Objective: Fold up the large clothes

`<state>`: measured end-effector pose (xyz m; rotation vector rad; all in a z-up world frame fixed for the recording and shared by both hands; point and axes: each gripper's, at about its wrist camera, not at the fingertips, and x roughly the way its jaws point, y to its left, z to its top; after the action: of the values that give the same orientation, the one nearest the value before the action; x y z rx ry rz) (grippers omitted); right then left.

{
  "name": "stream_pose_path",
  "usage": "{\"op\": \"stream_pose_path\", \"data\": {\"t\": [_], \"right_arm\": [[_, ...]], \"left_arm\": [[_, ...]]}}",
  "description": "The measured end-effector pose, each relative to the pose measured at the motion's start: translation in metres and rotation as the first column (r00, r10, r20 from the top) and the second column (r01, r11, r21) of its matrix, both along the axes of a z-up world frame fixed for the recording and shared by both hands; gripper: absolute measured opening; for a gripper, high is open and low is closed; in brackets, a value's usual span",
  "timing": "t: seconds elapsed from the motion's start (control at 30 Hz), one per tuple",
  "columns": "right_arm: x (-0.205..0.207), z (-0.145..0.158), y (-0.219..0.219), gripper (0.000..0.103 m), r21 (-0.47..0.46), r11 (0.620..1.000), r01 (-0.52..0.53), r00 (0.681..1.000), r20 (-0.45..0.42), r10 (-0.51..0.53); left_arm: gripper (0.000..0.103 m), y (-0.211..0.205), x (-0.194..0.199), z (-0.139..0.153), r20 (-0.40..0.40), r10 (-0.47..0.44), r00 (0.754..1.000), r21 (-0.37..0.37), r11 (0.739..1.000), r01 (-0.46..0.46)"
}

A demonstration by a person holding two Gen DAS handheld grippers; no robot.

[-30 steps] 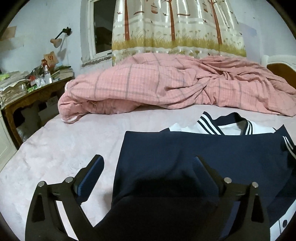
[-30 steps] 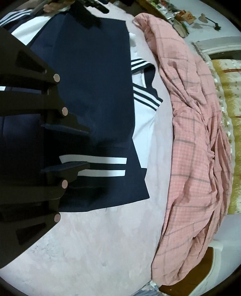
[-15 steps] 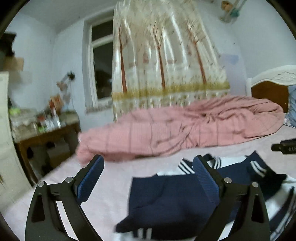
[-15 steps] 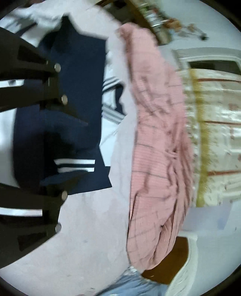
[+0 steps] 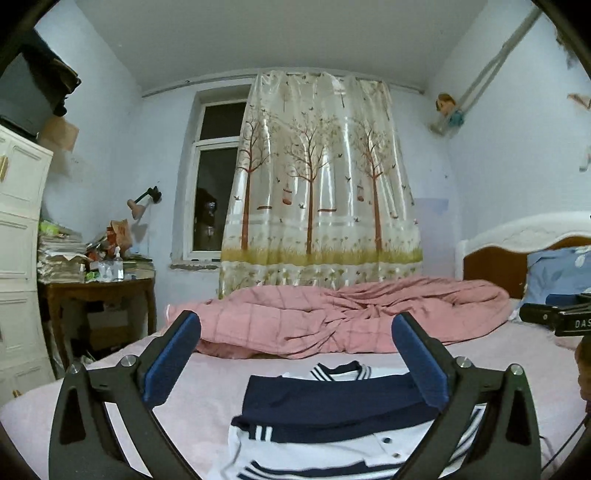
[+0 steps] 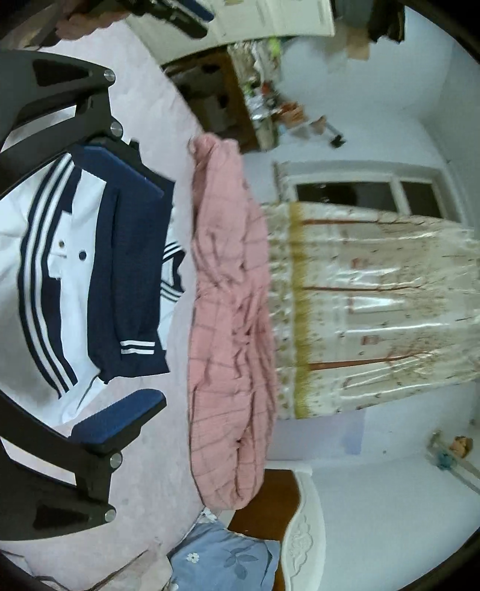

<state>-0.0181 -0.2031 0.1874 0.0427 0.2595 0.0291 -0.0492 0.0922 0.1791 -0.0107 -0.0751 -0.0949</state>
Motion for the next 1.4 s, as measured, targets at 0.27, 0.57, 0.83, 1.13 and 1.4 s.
{"op": "stream_pose_path", "data": {"t": [0.27,0.57,0.83,1.13,1.4], "right_arm": [[-0.066,0.003,0.007,0.103,-0.027,0.998,0.056,0.995,0.088,-0.053],[-0.141,-0.033,0.012,0.103,-0.021,0.962,-0.271,0.962,0.026,0.271],[-0.101,-0.133,0.026,0.103,-0.076,0.992,-0.104,0.966,-0.245,0.082],[-0.029,-0.219,0.023,0.103,-0.222,0.968,-0.115,0.869,-0.494,-0.01],[0.008,-0.24,0.015,0.103,-0.358,0.929,-0.098,0.853,-0.511,-0.107]], "left_arm": [[0.103,0.015,-0.07,-0.003,0.025,-0.011,1.0,-0.029,1.0,0.012],[0.103,0.008,-0.127,-0.024,0.045,0.051,0.998,0.038,0.998,-0.053],[0.103,-0.01,-0.076,-0.108,-0.214,0.03,0.976,0.105,0.994,-0.008],[0.103,-0.044,0.004,-0.195,-0.524,0.047,0.85,0.211,0.974,0.077],[0.103,-0.059,0.038,-0.237,-0.598,0.172,0.783,0.356,0.932,0.067]]}}
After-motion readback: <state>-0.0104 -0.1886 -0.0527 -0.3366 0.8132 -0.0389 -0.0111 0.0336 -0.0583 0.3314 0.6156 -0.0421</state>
